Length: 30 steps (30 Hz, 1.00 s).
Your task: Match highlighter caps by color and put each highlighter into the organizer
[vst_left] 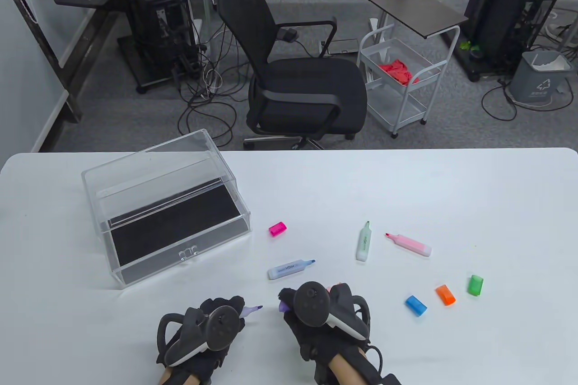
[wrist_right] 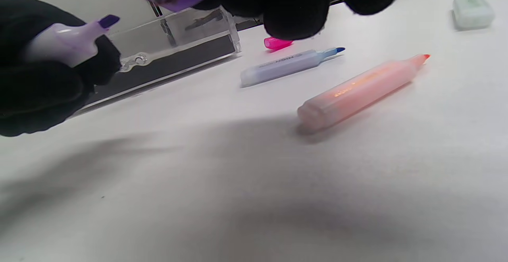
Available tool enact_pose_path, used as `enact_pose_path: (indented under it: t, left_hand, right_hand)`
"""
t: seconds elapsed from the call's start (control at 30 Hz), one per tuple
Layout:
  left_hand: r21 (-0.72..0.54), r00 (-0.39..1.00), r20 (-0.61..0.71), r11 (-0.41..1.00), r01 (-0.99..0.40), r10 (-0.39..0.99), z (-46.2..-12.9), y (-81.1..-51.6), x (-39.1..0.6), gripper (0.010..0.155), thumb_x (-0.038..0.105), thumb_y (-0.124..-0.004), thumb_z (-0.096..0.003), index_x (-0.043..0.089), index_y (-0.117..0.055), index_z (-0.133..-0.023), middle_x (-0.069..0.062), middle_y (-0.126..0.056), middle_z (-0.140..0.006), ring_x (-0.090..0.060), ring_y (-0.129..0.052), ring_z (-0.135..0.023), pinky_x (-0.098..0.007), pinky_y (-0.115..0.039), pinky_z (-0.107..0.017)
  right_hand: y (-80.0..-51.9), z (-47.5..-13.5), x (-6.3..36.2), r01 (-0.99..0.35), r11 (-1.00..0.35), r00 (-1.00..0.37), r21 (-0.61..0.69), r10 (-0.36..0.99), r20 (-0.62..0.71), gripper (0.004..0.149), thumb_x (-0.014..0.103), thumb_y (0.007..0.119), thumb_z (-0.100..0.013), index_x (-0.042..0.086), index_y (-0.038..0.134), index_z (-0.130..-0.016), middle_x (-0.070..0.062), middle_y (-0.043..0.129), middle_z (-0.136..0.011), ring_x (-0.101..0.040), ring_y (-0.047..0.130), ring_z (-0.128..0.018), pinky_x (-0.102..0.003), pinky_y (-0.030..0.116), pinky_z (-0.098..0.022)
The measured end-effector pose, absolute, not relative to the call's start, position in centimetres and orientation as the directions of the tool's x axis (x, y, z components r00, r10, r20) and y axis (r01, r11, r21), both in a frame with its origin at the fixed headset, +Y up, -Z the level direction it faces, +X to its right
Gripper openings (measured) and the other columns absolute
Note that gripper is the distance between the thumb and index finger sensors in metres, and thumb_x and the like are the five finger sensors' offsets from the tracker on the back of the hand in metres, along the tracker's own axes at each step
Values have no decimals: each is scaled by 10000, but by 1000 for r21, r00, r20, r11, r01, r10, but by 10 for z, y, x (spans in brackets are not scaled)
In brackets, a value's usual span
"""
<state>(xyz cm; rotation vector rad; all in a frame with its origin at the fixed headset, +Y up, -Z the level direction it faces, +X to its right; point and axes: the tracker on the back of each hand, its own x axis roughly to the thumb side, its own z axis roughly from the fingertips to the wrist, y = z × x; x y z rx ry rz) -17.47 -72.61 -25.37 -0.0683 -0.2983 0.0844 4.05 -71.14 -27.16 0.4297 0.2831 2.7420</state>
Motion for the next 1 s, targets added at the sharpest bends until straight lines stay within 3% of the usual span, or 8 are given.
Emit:
enact_pose_path:
  t: [0.17,0.7,0.83,1.0]
  left_hand:
    - [-77,946,313,995,-67,88,-253,-726,-172,560,516,-743,-459,338,-656,-983,120,-853,-793,-137,-1009,-557,-289,-937,-440]
    - [-92,909,402,993,-79,110,-249,-726,-161,556,519,-739,-460,336,-658,-980,120,-852,-791,-136,-1008,-553,-287,-935,-439]
    - [-77,897,434,996,-48,77,-246,-725,-156,555,517,-731,-457,326,-662,-974,123,-856,-777,-127,-1012,-537,-281,-942,-424]
    - [-93,883,446,989,-117,147,-245,-724,-160,549,508,-732,-456,312,-675,-966,116,-860,-760,-128,-1010,-515,-282,-939,-408]
  right_hand:
    - [-721,-269,38,-404,-870,-842,283,474,256,538,352,701,-449,274,601,-972,-121,657,-948,-325,772,-834,-615,605,-651]
    - [-724,-265,27,-397,-863,-802,313,492,340,546,360,708,-448,267,591,-973,-117,663,-943,-312,781,-824,-605,622,-645]
    - [-729,-264,25,-460,-819,-743,342,566,357,546,348,713,-446,235,598,-967,-136,680,-922,-308,809,-787,-595,668,-617]
    - [-733,-265,29,-547,-755,-666,361,654,358,587,364,715,-444,202,552,-983,-140,709,-904,-300,846,-745,-582,695,-595]
